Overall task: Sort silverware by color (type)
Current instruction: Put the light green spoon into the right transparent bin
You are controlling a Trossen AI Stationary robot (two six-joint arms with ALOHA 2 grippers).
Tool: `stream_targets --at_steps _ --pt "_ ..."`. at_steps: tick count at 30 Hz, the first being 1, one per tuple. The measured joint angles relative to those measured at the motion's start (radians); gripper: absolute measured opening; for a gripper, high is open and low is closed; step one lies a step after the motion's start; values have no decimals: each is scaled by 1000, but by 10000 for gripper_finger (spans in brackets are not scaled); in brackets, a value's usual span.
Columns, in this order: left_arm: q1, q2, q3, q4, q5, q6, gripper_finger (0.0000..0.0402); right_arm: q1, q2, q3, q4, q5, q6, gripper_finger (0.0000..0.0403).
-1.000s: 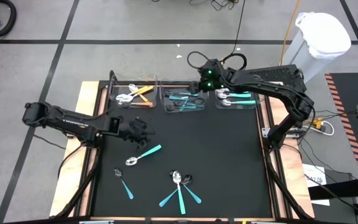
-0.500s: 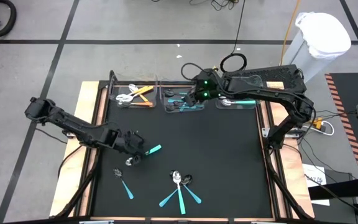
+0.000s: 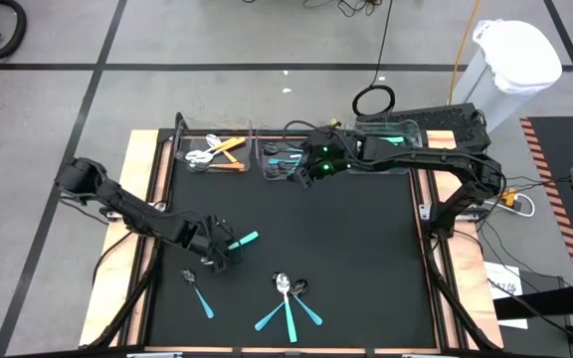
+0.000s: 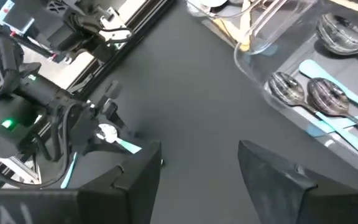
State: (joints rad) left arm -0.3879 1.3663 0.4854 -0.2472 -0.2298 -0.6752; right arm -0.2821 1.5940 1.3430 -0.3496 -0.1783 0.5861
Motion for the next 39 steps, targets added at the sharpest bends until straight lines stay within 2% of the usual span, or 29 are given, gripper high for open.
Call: stream_targets --at_steps 8,10,15,21,24,29,36,39 --pt "-1 24 16 -4 -43 -101 50 50 1 0 2 75 24 208" --pt "-1 13 32 -8 -45 -99 30 64 7 0 16 74 45 208" --pt "14 -29 108 -10 -147 6 32 94 41 0 75 72 119 208" --pt "55 -73 242 -124 -293 91 48 135 90 0 164 46 229 208" --pt "91 -103 290 -164 -303 92 46 156 90 0 204 42 234 208" --pt "133 -150 334 -176 -323 184 46 160 90 0 216 -6 241 208" --pt "165 -164 377 -170 -324 323 46 160 90 0 248 19 232 206" --pt "165 -164 378 -144 -315 365 47 160 90 0 281 21 233 190"
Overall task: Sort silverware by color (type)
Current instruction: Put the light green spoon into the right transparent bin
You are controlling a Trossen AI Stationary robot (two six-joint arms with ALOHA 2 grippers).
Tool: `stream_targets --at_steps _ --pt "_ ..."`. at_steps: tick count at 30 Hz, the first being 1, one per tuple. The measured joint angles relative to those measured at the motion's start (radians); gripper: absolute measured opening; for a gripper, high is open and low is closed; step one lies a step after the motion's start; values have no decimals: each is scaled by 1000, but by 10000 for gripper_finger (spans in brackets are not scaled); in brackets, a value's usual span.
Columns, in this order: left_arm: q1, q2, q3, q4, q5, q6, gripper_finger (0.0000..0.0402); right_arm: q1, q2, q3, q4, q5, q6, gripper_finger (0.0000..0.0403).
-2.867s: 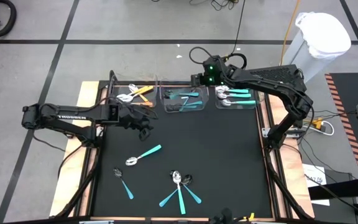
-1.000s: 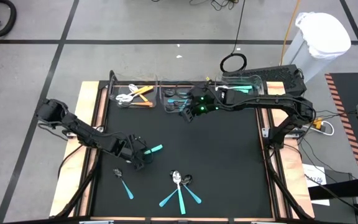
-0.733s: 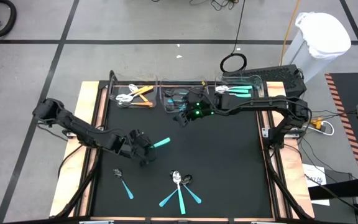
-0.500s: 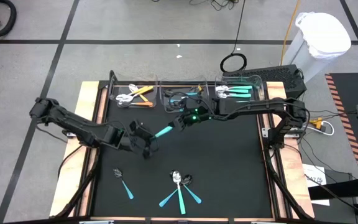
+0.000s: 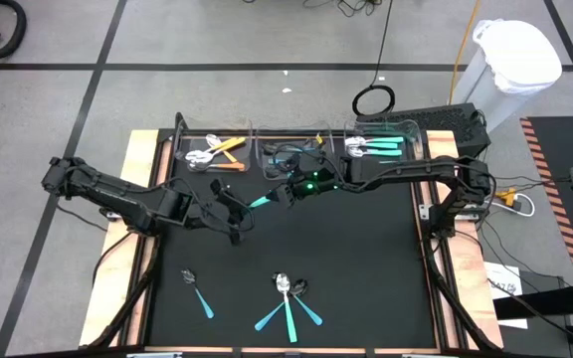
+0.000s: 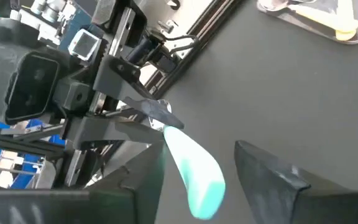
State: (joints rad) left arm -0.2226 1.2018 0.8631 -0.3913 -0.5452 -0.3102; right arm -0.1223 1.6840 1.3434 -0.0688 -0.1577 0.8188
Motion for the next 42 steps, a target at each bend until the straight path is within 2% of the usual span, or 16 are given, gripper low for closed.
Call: stream_targets --at_steps 3,9,12,16,22,27,33,37,42 --pt "0 0 0 6 6 12 47 0 0 0 -3 0 3 154" --pt "0 0 0 4 11 9 47 0 -1 0 -8 -32 -1 53" --pt "0 0 0 4 10 1 49 -6 -2 0 -9 -29 -24 49" --pt "4 -10 0 -4 -3 -122 79 -38 -17 0 -38 -39 -48 49" --pt "5 -88 0 -164 28 -266 156 -150 -174 -3 -309 -13 -172 49" --pt "5 -162 0 -313 53 -359 200 -284 -371 -2 -569 122 -274 49" --pt "5 -208 0 -334 48 -365 210 -444 -563 0 -938 390 -320 49" --pt "17 -208 0 -334 35 -341 211 -518 -586 0 -1128 526 -308 49" --pt "52 -208 0 -333 29 -330 211 -564 -561 -1 -1134 560 -313 49"
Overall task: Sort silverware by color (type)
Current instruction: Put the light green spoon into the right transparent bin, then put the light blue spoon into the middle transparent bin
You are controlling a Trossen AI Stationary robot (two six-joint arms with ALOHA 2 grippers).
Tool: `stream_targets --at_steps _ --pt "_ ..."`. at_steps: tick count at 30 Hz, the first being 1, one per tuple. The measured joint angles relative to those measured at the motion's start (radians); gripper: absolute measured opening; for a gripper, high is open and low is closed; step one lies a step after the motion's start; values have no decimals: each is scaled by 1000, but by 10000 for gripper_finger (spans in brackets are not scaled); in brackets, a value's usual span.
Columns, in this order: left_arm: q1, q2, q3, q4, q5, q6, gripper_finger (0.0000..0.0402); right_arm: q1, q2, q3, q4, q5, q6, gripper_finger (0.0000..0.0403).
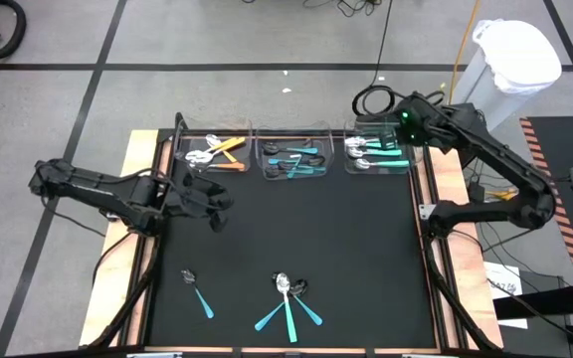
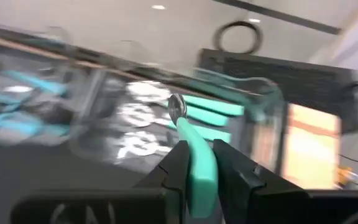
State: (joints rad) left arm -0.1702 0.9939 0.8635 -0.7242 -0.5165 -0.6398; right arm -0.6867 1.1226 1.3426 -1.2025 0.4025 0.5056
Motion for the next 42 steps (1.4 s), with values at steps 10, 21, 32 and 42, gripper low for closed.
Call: stream_targets --at_steps 10,21,32,42 --pt "25 0 0 2 24 -27 211 -26 191 0 -60 121 5 59" --pt "24 0 0 -2 22 -62 211 43 241 0 126 -90 -176 320" --pt "24 0 -6 -16 157 -67 211 59 52 0 241 -207 -110 354" --pt "-74 50 -164 -26 513 -728 211 228 1 0 227 -327 30 352"
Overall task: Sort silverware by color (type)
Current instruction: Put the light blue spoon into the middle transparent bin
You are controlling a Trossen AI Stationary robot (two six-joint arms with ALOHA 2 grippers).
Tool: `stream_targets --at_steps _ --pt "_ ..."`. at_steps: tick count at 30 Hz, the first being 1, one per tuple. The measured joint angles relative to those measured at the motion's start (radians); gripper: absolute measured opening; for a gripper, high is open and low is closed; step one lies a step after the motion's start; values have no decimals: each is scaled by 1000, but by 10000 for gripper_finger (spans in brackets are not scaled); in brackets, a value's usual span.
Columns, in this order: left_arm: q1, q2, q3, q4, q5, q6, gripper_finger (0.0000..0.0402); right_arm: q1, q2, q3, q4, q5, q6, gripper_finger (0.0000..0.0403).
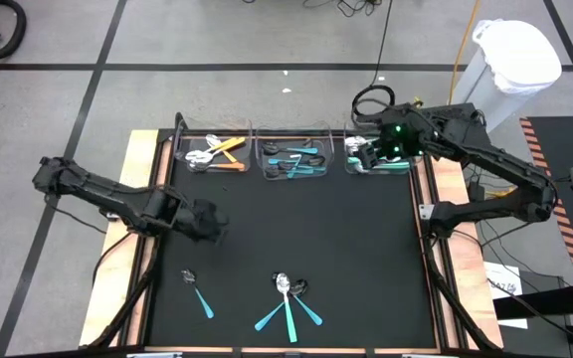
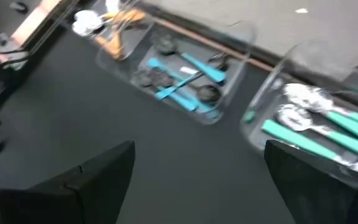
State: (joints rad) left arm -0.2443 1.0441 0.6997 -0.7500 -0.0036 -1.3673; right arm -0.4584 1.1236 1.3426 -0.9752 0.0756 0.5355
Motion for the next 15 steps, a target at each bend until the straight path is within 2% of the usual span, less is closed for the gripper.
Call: stream_targets --at_steps 2,6,10,13,15 --pt "-67 23 -3 15 81 -164 210 44 0 0 1 3 25 352" --pt "-226 60 12 87 40 -390 198 128 10 0 -2 39 56 352" --pt "-366 127 12 61 16 -610 185 180 8 -26 18 83 74 352" --pt "-457 202 11 56 15 -788 182 197 10 -55 24 84 77 352" --pt "-487 253 11 84 61 -823 182 206 8 -86 44 85 87 352"
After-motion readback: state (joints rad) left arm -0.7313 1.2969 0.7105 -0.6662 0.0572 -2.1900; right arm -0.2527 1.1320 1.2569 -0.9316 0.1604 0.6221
